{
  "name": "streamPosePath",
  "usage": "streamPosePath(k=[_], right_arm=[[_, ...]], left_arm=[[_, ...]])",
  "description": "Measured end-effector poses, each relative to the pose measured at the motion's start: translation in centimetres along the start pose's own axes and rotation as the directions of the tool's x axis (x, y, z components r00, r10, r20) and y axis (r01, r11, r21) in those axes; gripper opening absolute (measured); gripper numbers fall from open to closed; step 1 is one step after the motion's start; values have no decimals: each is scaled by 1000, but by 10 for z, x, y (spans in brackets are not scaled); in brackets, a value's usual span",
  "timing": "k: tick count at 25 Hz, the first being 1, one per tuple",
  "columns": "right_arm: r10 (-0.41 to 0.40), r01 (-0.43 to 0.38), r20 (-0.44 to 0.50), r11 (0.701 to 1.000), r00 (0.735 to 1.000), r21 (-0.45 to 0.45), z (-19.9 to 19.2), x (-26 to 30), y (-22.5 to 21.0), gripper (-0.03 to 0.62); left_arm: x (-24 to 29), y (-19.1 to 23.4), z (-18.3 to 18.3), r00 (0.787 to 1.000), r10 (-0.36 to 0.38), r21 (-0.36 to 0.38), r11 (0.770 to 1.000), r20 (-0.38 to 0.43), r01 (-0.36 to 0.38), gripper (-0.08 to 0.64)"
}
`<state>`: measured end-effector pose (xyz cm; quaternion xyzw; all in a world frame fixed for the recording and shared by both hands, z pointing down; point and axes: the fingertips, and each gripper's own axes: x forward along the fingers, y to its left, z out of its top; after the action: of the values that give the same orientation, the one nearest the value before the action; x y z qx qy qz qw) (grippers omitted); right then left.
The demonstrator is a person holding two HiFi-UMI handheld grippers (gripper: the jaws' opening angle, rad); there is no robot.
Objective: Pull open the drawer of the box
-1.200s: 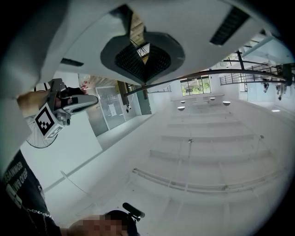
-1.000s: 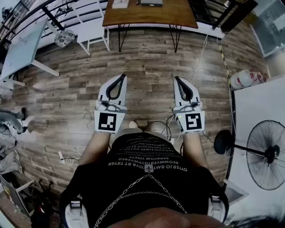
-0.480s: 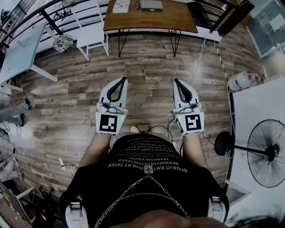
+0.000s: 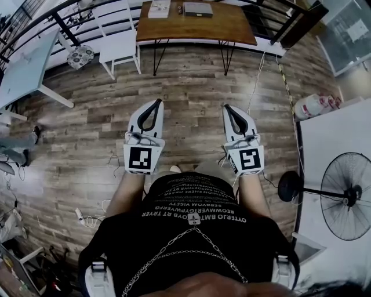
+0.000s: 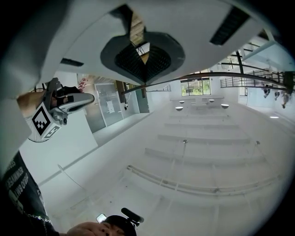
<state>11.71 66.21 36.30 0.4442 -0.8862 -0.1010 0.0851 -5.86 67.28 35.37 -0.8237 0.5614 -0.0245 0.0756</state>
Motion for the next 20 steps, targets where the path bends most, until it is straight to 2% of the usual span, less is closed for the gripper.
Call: streamPosePath(k=[9,12,20], right_arm=[[-20,19,14,1000,1000,21,-8,-10,-8,-6],[9,-8,-14,999,1000,54,-23,-10,-15,84],[34,-32,-16,994,999,105,-45,17,-59,153]], left_arm=[[7,-17,-20,999,-44,-30,999,-28,44,5],[18,-27,-24,997,-61,-29,998,-37,60,5],[62,-28,-31,995,-43,-31,999,-91,41,5]])
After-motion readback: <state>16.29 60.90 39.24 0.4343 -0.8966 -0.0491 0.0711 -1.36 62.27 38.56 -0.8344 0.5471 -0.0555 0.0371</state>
